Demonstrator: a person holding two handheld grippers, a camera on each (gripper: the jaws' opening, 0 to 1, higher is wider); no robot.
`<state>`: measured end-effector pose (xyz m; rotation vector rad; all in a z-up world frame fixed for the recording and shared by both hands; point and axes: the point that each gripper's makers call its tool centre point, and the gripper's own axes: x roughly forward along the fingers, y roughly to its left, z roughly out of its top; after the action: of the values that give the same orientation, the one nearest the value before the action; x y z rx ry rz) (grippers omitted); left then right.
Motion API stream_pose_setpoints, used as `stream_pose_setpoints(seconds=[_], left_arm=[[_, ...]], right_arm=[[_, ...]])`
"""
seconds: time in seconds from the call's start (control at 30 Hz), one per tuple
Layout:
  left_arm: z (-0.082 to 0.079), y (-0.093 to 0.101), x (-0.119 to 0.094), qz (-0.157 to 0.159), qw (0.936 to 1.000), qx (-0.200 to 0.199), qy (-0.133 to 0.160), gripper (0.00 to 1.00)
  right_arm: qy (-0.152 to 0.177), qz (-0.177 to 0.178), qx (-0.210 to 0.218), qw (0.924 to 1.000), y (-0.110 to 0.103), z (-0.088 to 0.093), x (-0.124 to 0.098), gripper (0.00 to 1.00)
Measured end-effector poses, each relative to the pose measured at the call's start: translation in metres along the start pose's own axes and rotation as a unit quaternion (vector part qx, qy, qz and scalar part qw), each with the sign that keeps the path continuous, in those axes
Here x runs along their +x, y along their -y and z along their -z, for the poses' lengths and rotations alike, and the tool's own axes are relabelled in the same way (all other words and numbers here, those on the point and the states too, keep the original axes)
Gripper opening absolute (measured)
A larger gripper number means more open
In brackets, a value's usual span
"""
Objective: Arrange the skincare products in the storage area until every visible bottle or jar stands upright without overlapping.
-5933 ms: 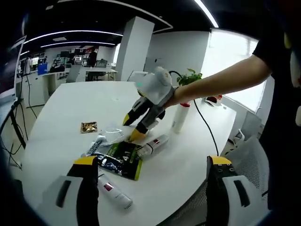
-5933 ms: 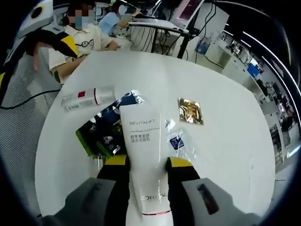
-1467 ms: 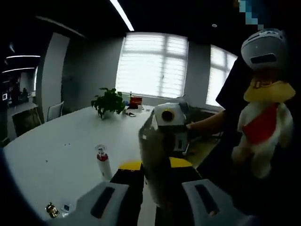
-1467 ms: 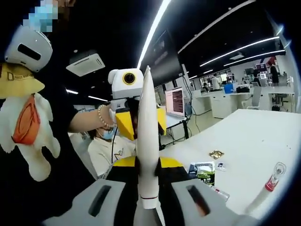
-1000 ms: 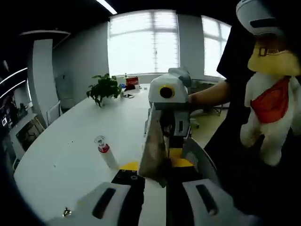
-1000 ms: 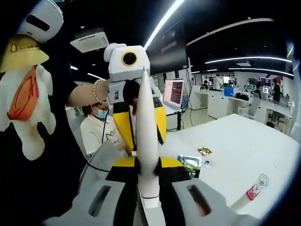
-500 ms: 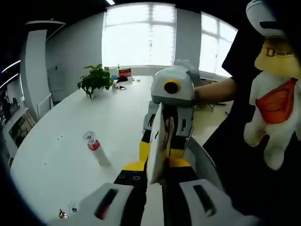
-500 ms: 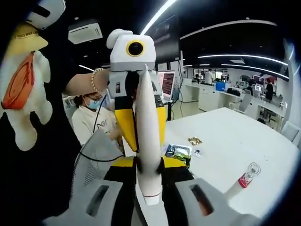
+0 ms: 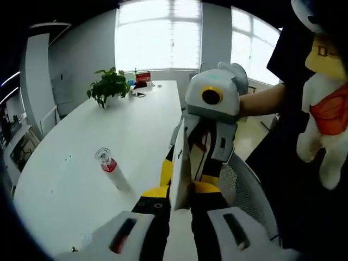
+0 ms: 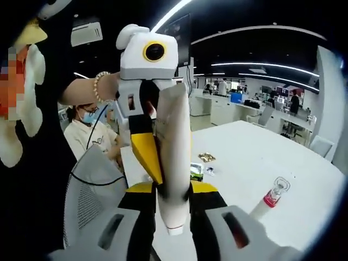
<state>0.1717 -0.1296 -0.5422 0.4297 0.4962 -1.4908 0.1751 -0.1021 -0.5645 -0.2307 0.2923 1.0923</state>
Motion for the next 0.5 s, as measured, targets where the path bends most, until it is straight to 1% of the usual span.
stream_pose_setpoints(seconds=[0.1,0.2,0.4,0.5], left_arm=[[0.003,-0.004,0.006,0.004,1.0000,0.001,-0.005,0.13],[0.007,-0.009,0.012,0.007,0.9999,0.002,-0.010,0.13],[0.013,-0.021,0.024,0.013,0.9998,-0.006,-0.012,0.13],[0.017,-0.028,0.028,0.012,0.9998,-0.008,-0.014,0.13]], right_arm=[[0.000,0.009,0.011,0.9999,0.005,0.005,0.000,0.24],[-0.001,0.022,0.017,0.9996,0.009,0.010,-0.001,0.28],[-0.008,0.045,0.039,0.9982,0.017,0.025,-0.003,0.38],[-0.011,0.058,0.048,0.9971,0.020,0.031,-0.004,0.45]])
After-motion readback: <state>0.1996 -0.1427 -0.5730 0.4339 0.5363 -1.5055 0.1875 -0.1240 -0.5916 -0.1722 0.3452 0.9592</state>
